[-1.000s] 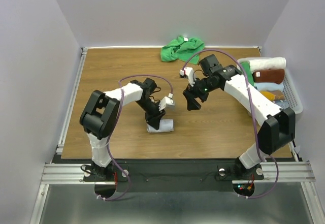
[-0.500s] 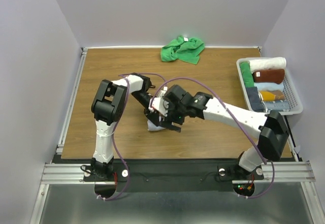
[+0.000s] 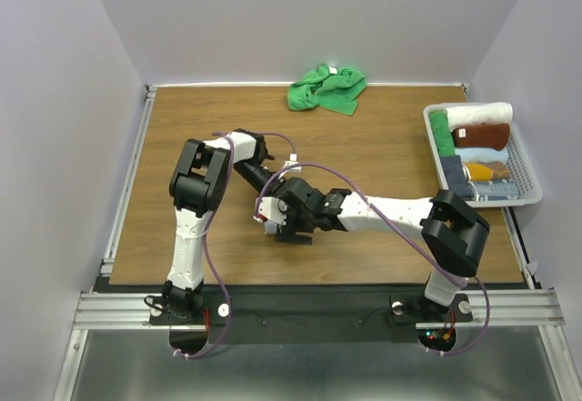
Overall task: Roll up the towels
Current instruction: Place the rolled towel into the container
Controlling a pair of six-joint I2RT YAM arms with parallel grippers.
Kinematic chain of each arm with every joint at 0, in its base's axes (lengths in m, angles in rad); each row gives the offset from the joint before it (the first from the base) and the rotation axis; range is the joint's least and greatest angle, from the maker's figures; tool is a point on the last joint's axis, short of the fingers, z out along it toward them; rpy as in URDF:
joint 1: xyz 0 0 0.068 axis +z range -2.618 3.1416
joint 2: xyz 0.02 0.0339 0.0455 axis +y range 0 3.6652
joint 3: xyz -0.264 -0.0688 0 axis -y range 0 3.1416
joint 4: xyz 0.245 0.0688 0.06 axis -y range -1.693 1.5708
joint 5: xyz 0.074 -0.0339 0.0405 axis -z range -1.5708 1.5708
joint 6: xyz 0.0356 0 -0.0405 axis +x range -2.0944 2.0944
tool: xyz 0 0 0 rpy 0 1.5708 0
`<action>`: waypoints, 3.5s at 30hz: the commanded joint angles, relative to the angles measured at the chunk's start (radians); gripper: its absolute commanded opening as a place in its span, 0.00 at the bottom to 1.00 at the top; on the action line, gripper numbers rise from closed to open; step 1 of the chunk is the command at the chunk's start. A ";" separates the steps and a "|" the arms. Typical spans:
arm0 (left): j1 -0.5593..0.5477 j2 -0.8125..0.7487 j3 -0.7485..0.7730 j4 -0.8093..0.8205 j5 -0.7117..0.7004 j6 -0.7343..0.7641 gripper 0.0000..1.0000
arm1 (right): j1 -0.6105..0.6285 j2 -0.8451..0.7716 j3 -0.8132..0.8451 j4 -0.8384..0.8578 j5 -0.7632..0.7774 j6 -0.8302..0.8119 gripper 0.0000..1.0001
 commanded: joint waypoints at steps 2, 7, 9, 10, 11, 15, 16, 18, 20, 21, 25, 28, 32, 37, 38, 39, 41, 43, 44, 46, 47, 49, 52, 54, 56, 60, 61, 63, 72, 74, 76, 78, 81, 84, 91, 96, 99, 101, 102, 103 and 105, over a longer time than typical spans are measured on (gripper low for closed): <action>0.013 0.052 0.022 0.041 -0.115 0.093 0.34 | 0.014 0.048 0.000 0.122 -0.010 -0.041 0.82; 0.023 0.064 0.030 0.041 -0.112 0.100 0.34 | 0.015 0.079 -0.026 0.139 -0.044 -0.077 0.67; 0.027 0.067 0.035 0.041 -0.108 0.100 0.34 | 0.014 0.090 -0.045 0.153 -0.049 -0.094 0.60; 0.027 0.070 0.035 0.041 -0.106 0.100 0.34 | 0.015 0.091 -0.049 0.154 -0.049 -0.101 0.60; 0.029 0.072 0.038 0.041 -0.105 0.099 0.34 | 0.015 0.096 -0.052 0.156 -0.050 -0.104 0.58; 0.035 0.079 0.039 0.041 -0.096 0.097 0.39 | 0.015 0.120 -0.066 0.160 -0.092 -0.124 0.45; 0.035 0.079 0.041 0.041 -0.094 0.099 0.40 | 0.014 0.122 -0.068 0.160 -0.101 -0.124 0.45; 0.046 0.069 0.036 0.039 -0.088 0.103 0.46 | 0.015 0.125 -0.085 0.159 -0.118 -0.127 0.26; 0.056 0.058 0.029 0.041 -0.089 0.105 0.53 | 0.014 0.124 -0.097 0.156 -0.116 -0.118 0.17; 0.063 0.041 0.019 0.041 -0.091 0.103 0.59 | 0.011 0.119 -0.120 0.150 -0.127 -0.112 0.11; 0.110 -0.019 -0.002 0.041 -0.097 0.096 0.73 | 0.008 0.081 -0.164 0.116 -0.158 -0.072 0.00; 0.164 -0.080 -0.005 0.041 -0.100 0.085 0.86 | -0.021 0.045 -0.177 0.075 -0.201 -0.005 0.01; 0.242 -0.152 0.016 0.052 -0.092 0.053 0.99 | -0.104 0.025 -0.142 -0.008 -0.268 0.141 0.01; 0.306 -0.276 0.049 0.145 -0.105 -0.033 0.99 | -0.268 -0.057 -0.089 -0.060 -0.389 0.355 0.01; 0.306 -0.328 0.036 0.182 -0.118 -0.047 0.99 | -0.325 -0.076 -0.077 -0.076 -0.411 0.430 0.01; 0.306 -0.353 0.029 0.200 -0.118 -0.070 0.99 | -0.354 -0.120 -0.072 -0.080 -0.446 0.469 0.01; 0.303 -0.422 0.007 0.255 -0.115 -0.107 0.99 | -0.450 -0.171 -0.063 -0.099 -0.483 0.553 0.01; 0.300 -0.456 -0.004 0.272 -0.105 -0.139 0.99 | -0.524 -0.240 -0.059 -0.103 -0.471 0.604 0.01; 0.297 -0.471 -0.005 0.279 -0.094 -0.150 0.99 | -0.566 -0.299 -0.049 -0.110 -0.474 0.626 0.01; 0.287 -0.510 -0.016 0.285 -0.079 -0.162 0.99 | -0.688 -0.341 -0.001 -0.149 -0.472 0.676 0.01; 0.283 -0.522 -0.030 0.294 -0.063 -0.191 0.99 | -0.724 -0.376 0.021 -0.168 -0.454 0.698 0.01; 0.270 -0.557 -0.045 0.325 -0.050 -0.214 0.99 | -0.820 -0.398 0.081 -0.229 -0.391 0.750 0.00; 0.242 -0.585 -0.066 0.355 -0.033 -0.257 0.99 | -0.958 -0.389 0.141 -0.313 -0.316 0.805 0.00; 0.228 -0.596 -0.079 0.372 -0.019 -0.282 0.99 | -1.064 -0.361 0.217 -0.393 -0.259 0.871 0.01; 0.213 -0.602 -0.080 0.378 -0.010 -0.294 0.99 | -1.135 -0.328 0.285 -0.439 -0.146 0.923 0.01; 0.201 -0.614 -0.083 0.388 0.010 -0.314 0.99 | -1.368 -0.298 0.348 -0.507 -0.063 1.044 0.01; 0.199 -0.617 -0.083 0.386 0.012 -0.317 0.99 | -1.403 -0.274 0.357 -0.521 -0.052 1.057 0.01; 0.198 -0.619 -0.082 0.384 0.016 -0.319 0.99 | -1.498 -0.249 0.363 -0.545 -0.067 1.092 0.01; 0.194 -0.614 -0.093 0.380 0.018 -0.320 0.99 | -1.652 -0.127 0.342 -0.498 -0.023 1.236 0.01; 0.194 -0.613 -0.094 0.377 0.013 -0.315 0.99 | -1.651 -0.107 0.360 -0.490 0.003 1.256 0.00; 0.194 -0.610 -0.093 0.375 0.010 -0.312 0.99 | -1.652 -0.090 0.362 -0.460 0.012 1.294 0.01; 0.194 -0.608 -0.094 0.375 0.007 -0.314 0.99 | -1.651 -0.080 0.348 -0.429 0.011 1.343 0.01; 0.194 -0.608 -0.100 0.378 0.007 -0.312 0.99 | -1.652 -0.050 0.345 -0.407 -0.007 1.386 0.00; 0.194 -0.610 -0.109 0.374 0.001 -0.306 0.99 | -1.651 -0.038 0.336 -0.380 0.006 1.414 0.01; 0.194 -0.599 -0.109 0.378 0.001 -0.305 0.99 | -1.651 0.016 0.328 -0.324 0.043 1.450 0.01; 0.194 -0.600 -0.122 0.372 -0.005 -0.296 0.99 | -1.651 0.059 0.322 -0.297 0.023 1.463 0.01; 0.194 -0.603 -0.131 0.372 -0.005 -0.294 0.99 | -1.651 0.064 0.308 -0.269 -0.001 1.474 0.11; 0.194 -0.603 -0.132 0.369 -0.003 -0.291 0.99 | -1.651 0.062 0.296 -0.249 -0.010 1.480 0.14; 0.194 -0.603 -0.134 0.368 -0.005 -0.291 0.99 | -1.651 0.062 0.294 -0.246 -0.010 1.482 0.15; 0.194 -0.603 -0.136 0.368 -0.005 -0.289 0.99 | -1.651 0.064 0.290 -0.237 -0.012 1.489 0.16; 0.194 -0.600 -0.137 0.366 -0.005 -0.288 0.99 | -1.651 0.067 0.285 -0.228 -0.044 1.500 0.24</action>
